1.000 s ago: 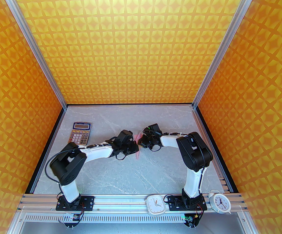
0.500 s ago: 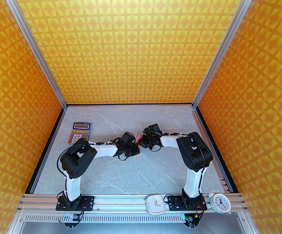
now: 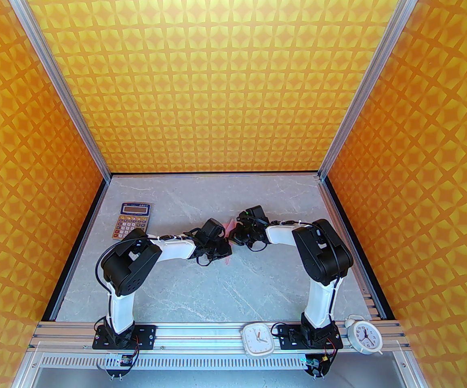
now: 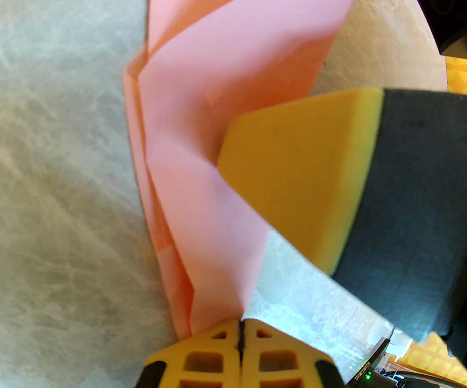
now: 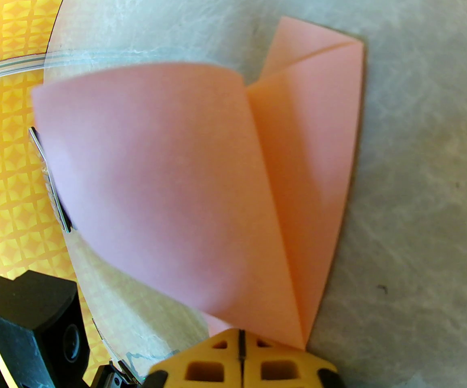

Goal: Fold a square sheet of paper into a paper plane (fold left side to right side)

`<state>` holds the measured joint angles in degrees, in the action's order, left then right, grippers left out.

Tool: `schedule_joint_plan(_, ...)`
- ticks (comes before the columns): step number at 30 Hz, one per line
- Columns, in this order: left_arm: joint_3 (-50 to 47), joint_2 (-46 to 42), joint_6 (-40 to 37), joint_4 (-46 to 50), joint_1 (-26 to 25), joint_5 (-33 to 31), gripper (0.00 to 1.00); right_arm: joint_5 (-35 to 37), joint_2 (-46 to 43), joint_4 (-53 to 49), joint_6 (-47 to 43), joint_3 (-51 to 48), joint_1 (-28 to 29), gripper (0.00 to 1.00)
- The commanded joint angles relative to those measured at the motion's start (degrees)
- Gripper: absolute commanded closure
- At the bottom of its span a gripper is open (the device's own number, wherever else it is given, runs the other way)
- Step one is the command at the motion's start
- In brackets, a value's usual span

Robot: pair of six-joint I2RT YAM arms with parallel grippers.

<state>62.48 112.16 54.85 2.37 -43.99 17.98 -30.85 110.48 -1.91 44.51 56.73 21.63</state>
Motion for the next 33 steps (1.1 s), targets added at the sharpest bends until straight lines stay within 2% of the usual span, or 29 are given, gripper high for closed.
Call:
schedule_joint_plan(1, -0.1, -2.5, -1.1, 0.3, 0.6, 0.6, 0.98, 4.7, 0.0, -3.1, 0.0, -2.1, -0.3, 0.96)
schedule_joint_plan(11, 2.2, 1.2, 3.0, -6.1, 1.0, 3.2, 0.98, 4.8, -0.5, -2.4, 0.7, -2.7, -0.3, 0.96)
schedule_joint_plan(21, 1.2, 3.0, 1.0, 3.4, 0.9, -1.4, 1.0, 4.7, -0.8, -0.9, 1.5, -3.2, -0.2, 0.96)
schedule_joint_plan(27, -1.7, 3.7, 0.0, 5.0, 0.6, -1.4, 1.0, 4.3, -0.2, -0.3, 1.0, -2.4, -0.5, 0.96)
schedule_joint_plan(33, -4.3, 3.4, -1.0, 4.8, 0.2, -0.6, 1.0, 3.9, 1.0, -0.3, 0.7, -1.0, -3.3, 0.96)
